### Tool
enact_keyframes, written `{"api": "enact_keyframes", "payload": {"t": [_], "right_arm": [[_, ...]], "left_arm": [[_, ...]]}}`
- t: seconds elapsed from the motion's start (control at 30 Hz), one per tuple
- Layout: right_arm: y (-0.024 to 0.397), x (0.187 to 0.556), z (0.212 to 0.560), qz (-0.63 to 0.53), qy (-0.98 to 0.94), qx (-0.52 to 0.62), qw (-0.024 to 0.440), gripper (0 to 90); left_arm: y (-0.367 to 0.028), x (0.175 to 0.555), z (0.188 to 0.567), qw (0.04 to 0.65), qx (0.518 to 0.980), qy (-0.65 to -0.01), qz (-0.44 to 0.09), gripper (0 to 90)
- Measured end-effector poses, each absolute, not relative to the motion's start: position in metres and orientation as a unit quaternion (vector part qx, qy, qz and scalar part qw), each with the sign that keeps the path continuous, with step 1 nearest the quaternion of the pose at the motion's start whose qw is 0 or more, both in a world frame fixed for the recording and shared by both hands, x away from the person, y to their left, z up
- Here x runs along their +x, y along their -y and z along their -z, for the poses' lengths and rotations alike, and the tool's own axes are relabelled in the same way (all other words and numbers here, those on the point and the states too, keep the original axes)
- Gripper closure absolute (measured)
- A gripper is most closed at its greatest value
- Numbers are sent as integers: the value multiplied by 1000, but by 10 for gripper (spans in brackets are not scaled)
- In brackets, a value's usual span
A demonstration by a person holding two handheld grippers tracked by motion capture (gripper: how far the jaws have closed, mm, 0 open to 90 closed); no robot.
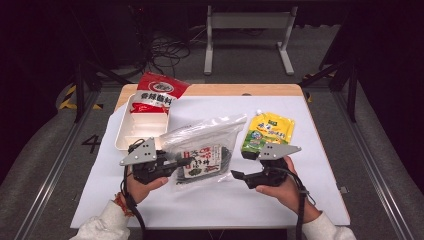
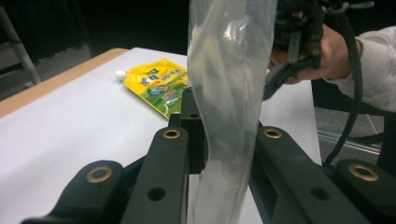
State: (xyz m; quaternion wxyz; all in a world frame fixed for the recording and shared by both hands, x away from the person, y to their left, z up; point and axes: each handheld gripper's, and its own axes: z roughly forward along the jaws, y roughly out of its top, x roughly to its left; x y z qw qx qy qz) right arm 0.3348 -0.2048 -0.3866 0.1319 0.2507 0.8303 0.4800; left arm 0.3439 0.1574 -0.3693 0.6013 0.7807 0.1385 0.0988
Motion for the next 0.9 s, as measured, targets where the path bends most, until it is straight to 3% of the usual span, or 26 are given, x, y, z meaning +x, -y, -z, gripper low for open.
{"api": "enact_keyframes", "payload": {"t": [0.23, 0.3, 0.57, 0.9], "right_arm": [[219, 317, 393, -442, -849, 234, 168, 243], [223, 307, 396, -413, -860, 220, 204, 241], [243, 298, 408, -392, -862, 226, 229, 226], [263, 302, 424, -375, -855, 260, 245, 226]], "left_arm": [[-174, 342, 357, 613, 766, -149, -121, 808], [-183, 342, 351, 619, 758, -153, -134, 807], [-208, 342, 337, 633, 740, -159, -160, 807], [-256, 352, 307, 609, 733, -185, -240, 806]]}}
